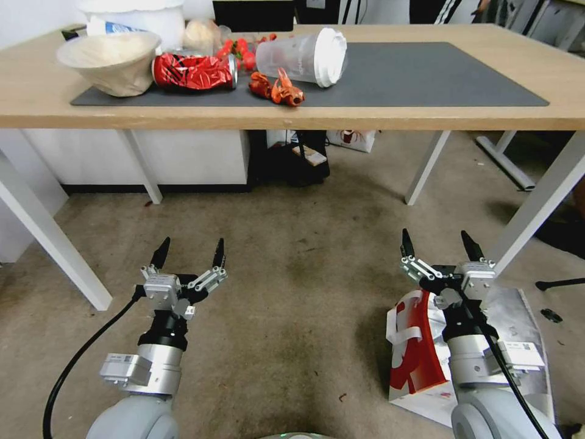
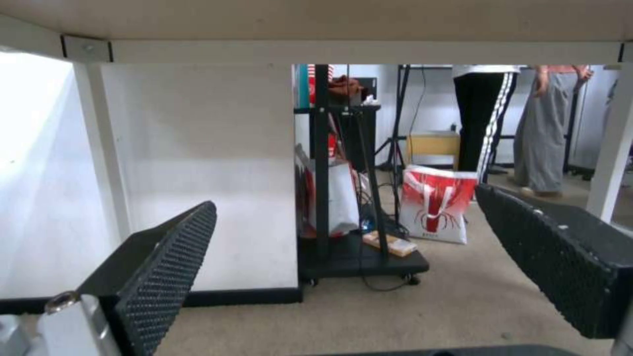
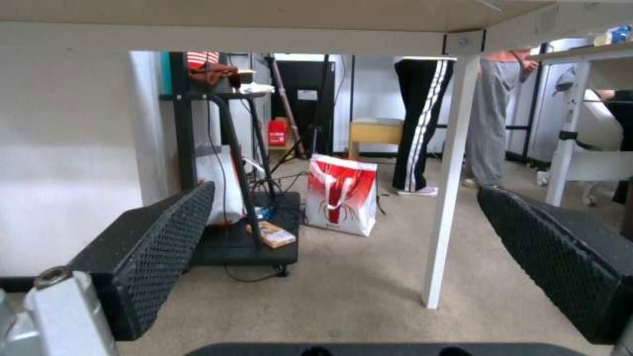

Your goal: Pick up the food delivery bag from the floor and place it on the table.

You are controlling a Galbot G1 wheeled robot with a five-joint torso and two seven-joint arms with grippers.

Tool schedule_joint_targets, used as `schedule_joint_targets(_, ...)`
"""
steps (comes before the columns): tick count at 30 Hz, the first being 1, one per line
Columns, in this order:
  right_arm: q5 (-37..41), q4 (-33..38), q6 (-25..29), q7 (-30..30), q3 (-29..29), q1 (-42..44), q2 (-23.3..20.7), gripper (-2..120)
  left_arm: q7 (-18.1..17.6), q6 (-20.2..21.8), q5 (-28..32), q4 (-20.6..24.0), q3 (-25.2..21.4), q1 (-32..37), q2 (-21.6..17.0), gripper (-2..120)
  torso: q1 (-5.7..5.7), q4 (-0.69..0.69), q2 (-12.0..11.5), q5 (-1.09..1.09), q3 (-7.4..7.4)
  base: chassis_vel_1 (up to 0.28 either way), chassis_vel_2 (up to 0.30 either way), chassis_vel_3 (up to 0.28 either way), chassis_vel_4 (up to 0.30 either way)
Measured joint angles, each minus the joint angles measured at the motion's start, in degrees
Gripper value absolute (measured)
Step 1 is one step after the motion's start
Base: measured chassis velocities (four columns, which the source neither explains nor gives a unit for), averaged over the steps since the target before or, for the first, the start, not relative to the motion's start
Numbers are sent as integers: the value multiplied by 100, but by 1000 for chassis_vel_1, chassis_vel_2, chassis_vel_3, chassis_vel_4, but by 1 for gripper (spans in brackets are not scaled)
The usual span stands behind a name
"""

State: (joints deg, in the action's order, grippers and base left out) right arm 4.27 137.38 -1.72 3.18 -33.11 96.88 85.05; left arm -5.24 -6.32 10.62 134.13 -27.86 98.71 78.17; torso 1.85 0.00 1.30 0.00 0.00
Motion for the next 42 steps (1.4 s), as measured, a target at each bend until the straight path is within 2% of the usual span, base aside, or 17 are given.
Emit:
schedule_joint_targets(2,-1,0,0,5,-14,14,10,100,-4,-404,-82,-174,-21,-40,0,99,1,0,8,0,0,0,0,0,0)
schedule_joint_targets(3,-1,0,0,5,-14,14,10,100,-4,-404,-82,-174,-21,-40,0,99,1,0,8,0,0,0,0,0,0)
schedule_joint_targets(6,-39,-33,23,23,-142,60,-37,100,-50,-759,-152,-331,-100,-74,-36,101,1,0,18,-1,0,0,0,0,0)
schedule_joint_targets(12,-215,-157,91,9,-473,251,-164,100,-80,-818,-57,-336,-159,-88,-94,100,3,0,28,0,0,0,0,0,0)
schedule_joint_targets(16,-323,-425,181,7,-913,388,-211,100,-35,-868,-16,-385,-155,-85,-103,99,4,0,33,0,0,0,0,0,0)
schedule_joint_targets(17,-271,-577,202,-1,-1197,430,-227,100,-25,-881,-7,-414,-139,-85,-103,99,5,-1,35,1,-1,0,0,0,0)
schedule_joint_targets(22,84,-999,206,-53,-1844,471,-381,100,35,-908,31,-493,-115,-119,-114,98,6,-1,41,1,-1,0,0,0,0)
schedule_joint_targets(27,421,-1480,209,-176,-2263,428,-661,100,53,-903,61,-585,-115,-171,-126,98,7,-1,46,1,-1,0,0,0,0)
schedule_joint_targets(31,595,-1882,210,-270,-2446,290,-865,100,68,-900,93,-673,-119,-189,-130,97,7,0,49,0,0,0,0,0,0)
schedule_joint_targets(42,632,-2616,165,-482,-2546,-49,-1085,100,52,-895,137,-758,-116,-223,-152,98,8,0,54,0,0,0,0,0,0)
